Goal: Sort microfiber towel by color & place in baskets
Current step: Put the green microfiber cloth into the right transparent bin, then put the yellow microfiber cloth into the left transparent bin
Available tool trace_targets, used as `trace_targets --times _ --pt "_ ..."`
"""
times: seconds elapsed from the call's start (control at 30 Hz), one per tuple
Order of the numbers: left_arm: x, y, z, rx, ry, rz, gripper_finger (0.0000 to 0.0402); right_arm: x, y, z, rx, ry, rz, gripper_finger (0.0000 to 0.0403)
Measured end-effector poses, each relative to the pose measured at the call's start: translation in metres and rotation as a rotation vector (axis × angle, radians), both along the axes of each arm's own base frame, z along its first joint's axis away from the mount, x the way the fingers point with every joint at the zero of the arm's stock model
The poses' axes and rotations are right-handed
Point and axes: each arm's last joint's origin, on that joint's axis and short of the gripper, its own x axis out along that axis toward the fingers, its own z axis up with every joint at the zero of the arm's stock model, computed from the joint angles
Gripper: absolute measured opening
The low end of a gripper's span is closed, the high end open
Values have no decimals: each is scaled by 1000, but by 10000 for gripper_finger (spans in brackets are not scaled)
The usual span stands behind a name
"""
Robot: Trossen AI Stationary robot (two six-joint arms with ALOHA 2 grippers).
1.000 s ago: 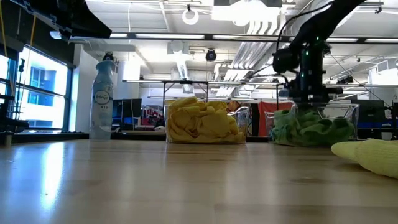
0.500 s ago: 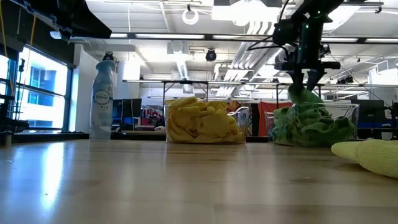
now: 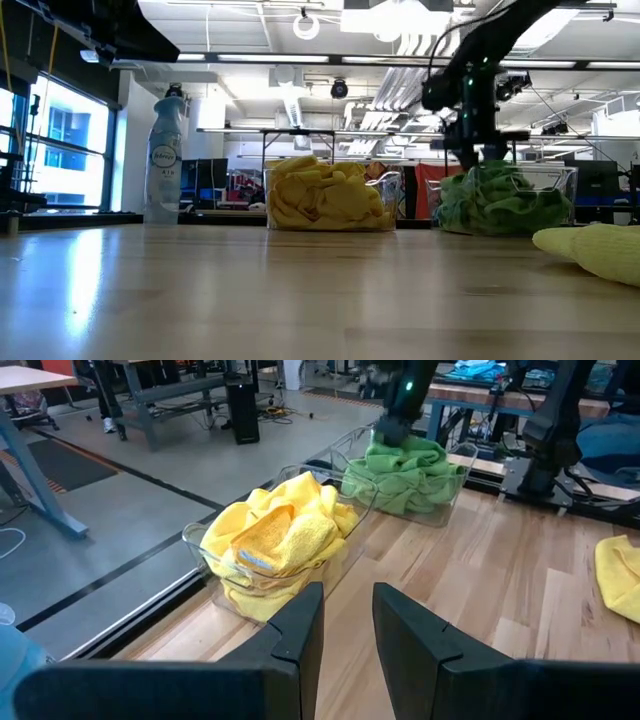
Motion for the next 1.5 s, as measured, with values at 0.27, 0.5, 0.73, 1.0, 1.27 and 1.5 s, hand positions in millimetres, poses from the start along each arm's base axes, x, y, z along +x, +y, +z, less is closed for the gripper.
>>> trace_targets --times 0.27,0.5,0.73,1.0,1.27,1.5 --pt "-1 0 -2 4 25 1 76 16 -19 -61 159 115 48 154" --pt "-1 0 -3 -7 21 5 76 18 -21 -64 161 124 67 154" --pt "-1 0 -3 -7 21 5 76 15 -17 -26 147 103 82 154" --pt "-1 0 -4 -4 33 5 76 3 0 30 121 6 59 154" --pt "-1 0 -4 2 39 3 76 -11 28 52 134 -79 103 154" --pt "-1 0 -4 -9 32 6 76 -5 62 52 125 -110 111 154"
